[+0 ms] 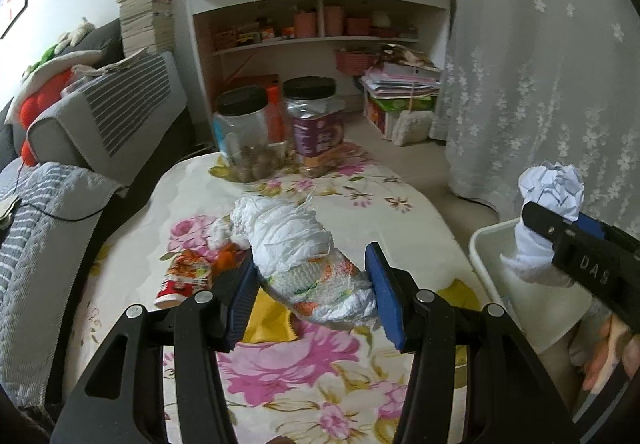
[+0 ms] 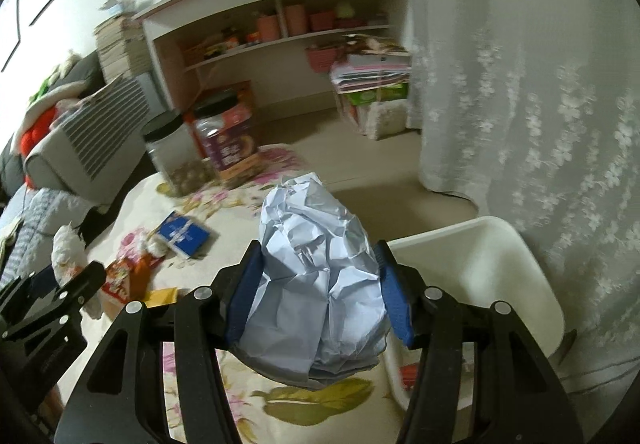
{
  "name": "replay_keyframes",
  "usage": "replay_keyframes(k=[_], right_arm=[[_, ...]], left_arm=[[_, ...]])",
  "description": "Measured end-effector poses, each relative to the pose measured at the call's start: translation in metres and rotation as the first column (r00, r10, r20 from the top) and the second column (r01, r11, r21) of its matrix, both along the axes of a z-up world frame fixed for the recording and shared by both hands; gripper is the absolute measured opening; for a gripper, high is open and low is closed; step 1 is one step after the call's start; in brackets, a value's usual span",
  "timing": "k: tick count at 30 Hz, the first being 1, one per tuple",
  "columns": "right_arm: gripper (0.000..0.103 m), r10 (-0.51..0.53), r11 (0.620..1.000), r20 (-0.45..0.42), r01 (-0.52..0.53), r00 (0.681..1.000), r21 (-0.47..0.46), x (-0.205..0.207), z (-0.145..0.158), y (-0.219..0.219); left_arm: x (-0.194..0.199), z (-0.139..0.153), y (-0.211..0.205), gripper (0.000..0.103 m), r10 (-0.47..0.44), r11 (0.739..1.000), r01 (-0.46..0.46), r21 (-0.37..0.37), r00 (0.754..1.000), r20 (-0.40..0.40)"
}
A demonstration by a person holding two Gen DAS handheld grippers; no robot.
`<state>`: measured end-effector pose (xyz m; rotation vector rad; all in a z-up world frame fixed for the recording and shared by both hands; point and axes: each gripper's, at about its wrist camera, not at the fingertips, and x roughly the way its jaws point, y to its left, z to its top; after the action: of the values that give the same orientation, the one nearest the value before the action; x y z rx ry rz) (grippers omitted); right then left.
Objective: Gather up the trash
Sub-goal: 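Carry the diaper and crumpled paper with both grippers toward the white bin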
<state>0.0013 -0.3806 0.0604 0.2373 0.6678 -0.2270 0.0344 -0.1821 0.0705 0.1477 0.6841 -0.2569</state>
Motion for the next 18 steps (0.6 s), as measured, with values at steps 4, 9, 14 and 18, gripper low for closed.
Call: replay_keyframes(k=[4,9,14,18], right_arm=[[0.053,-0.059,0.998,0.014,0.059,0.998,0.011,-0.009,0.004,-0.024],[0.053,-0.118,0.993,0.018,0.118,0.993,0.024,-0.018,0.006,-0.051],[0.053,-0.172,0.985,0.007,0.171,0.985,0.024,-0.022,0.002,-0.076],[0.053,-0.213,0.977,0.001,0.213,0.977,0.021,-0.022,0.0,-0.096]], left_arm=[[-0.002,0.003,-0.017,0.052,-0.031,1.0,0.031,0.003,1.0,0.004],[-0.004,0.005,-0.041,0.052,-0.071,0.997,0.071,0.002,0.997,0.009],[-0.007,0.006,-0.069,0.052,-0.119,0.993,0.119,0.001,0.993,0.007],[-0.008,0.006,-0.092,0.052,-0.157,0.988,0.157,0.006,0.988,0.007]])
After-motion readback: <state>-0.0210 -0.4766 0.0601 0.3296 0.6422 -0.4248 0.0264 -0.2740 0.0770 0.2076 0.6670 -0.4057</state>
